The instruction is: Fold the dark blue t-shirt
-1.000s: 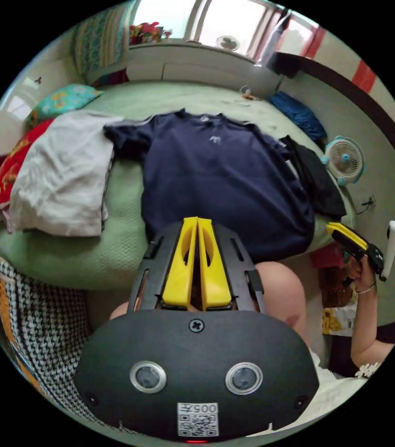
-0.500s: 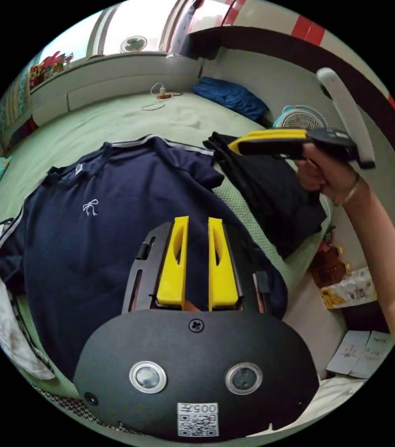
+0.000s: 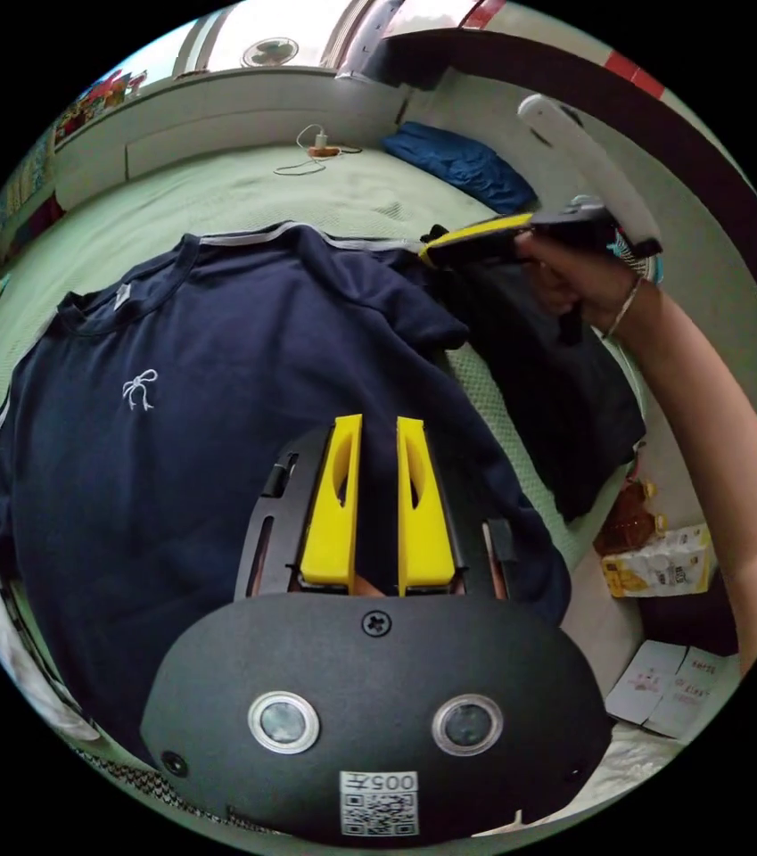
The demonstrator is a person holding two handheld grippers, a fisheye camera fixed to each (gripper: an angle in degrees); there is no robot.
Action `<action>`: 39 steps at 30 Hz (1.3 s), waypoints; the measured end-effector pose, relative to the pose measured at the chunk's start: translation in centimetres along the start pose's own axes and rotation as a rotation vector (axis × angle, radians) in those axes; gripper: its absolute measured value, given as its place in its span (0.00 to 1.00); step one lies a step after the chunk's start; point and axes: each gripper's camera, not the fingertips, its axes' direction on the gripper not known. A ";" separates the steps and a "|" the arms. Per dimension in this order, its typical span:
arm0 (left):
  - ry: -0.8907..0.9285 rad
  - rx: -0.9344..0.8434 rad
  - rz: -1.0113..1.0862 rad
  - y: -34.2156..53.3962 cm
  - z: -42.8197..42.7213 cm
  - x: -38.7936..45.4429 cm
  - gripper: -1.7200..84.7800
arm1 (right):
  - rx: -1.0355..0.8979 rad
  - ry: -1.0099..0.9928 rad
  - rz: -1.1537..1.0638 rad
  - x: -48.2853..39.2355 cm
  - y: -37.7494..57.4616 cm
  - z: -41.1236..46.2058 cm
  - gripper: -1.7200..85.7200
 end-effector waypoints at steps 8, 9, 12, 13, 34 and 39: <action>0.002 -0.001 -0.006 -1.4 1.3 -0.5 0.11 | -0.041 -0.046 0.255 5.1 -2.5 1.4 0.02; 0.001 -0.001 -0.004 -1.5 1.3 -0.5 0.11 | -0.069 -0.054 0.288 5.2 -2.6 2.2 0.03; 0.018 -0.003 -0.014 -1.8 1.5 -0.9 0.11 | -0.050 -0.052 0.327 5.4 -1.8 1.4 0.07; 0.033 -0.004 -0.021 -2.0 1.5 -1.1 0.11 | -0.039 -0.047 0.336 5.5 -1.5 0.9 0.08; -0.086 0.122 0.069 0.3 -4.5 -2.7 0.12 | 0.001 -0.319 0.392 -6.8 25.3 -8.0 0.03; -0.152 0.184 -0.045 1.3 -7.4 -9.1 0.19 | -0.018 -0.265 0.414 -6.1 27.1 -10.1 0.01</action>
